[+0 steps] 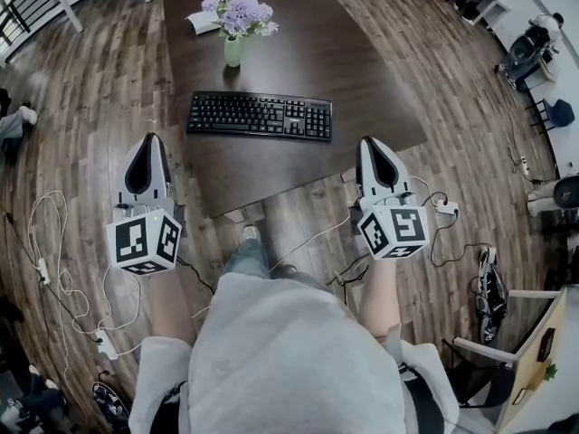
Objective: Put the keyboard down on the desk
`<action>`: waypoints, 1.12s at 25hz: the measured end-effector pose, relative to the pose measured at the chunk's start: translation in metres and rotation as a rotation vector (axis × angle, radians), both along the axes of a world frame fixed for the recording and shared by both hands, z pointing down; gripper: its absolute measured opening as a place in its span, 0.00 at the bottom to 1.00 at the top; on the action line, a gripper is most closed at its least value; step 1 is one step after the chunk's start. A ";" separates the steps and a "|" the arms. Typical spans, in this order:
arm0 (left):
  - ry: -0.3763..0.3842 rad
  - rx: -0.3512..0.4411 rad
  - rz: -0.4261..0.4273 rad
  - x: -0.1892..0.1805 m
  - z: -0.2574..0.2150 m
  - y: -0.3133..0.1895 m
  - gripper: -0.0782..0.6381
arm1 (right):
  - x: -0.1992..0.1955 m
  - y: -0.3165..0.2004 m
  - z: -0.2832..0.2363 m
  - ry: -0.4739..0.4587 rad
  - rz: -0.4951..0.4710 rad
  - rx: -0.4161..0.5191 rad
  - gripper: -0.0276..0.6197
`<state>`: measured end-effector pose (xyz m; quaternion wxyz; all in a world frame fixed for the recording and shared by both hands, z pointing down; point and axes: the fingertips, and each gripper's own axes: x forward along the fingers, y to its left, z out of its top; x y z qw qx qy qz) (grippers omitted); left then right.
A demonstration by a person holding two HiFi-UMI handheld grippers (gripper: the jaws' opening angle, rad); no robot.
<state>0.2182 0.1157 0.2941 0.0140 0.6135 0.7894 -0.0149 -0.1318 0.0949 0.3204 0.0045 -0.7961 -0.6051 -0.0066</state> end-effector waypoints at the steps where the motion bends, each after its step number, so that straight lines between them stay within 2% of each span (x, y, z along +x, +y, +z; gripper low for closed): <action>1: 0.002 -0.009 -0.003 0.000 -0.004 -0.004 0.12 | 0.000 -0.003 -0.003 0.003 -0.003 -0.008 0.07; 9: 0.011 -0.070 -0.036 -0.009 -0.028 -0.045 0.12 | -0.010 -0.035 -0.023 0.004 -0.014 -0.066 0.07; 28: 0.006 -0.110 -0.053 -0.020 -0.044 -0.081 0.12 | -0.014 -0.065 -0.051 0.034 -0.037 -0.143 0.07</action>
